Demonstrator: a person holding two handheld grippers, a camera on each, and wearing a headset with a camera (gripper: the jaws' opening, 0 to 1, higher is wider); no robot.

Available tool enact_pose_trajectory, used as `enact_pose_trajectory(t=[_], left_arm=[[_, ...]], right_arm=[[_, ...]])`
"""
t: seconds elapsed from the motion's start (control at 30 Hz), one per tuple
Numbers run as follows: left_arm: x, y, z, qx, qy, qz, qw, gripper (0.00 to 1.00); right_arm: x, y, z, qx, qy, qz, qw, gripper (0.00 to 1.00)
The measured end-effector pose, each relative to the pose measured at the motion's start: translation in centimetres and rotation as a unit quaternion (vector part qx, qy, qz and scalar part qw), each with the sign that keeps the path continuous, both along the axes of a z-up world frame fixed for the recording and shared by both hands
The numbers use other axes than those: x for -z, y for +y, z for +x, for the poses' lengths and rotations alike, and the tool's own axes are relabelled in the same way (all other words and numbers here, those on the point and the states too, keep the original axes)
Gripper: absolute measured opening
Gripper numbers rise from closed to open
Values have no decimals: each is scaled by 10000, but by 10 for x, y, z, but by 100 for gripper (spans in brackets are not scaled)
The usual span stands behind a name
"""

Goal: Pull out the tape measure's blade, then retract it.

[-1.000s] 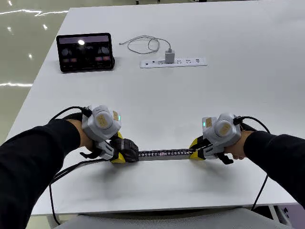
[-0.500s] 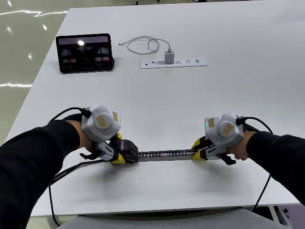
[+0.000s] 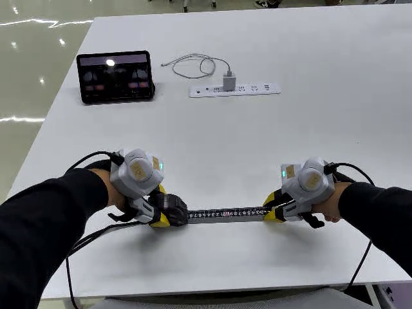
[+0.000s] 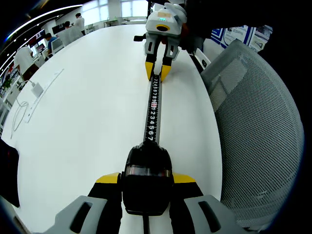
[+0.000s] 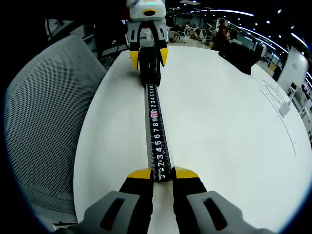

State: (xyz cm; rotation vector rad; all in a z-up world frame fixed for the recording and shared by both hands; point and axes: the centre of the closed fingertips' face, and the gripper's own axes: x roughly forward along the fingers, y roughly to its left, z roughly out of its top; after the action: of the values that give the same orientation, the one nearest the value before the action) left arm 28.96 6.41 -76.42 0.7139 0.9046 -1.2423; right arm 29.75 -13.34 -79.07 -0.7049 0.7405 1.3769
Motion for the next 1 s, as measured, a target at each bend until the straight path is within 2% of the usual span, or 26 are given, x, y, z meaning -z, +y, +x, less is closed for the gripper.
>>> enact_pose_trajectory(t=[1.0], left_arm=[[1,0,0,14,0,23,10000,33]], right_arm=[[3,-27,0,136,54,-133,9998,10]])
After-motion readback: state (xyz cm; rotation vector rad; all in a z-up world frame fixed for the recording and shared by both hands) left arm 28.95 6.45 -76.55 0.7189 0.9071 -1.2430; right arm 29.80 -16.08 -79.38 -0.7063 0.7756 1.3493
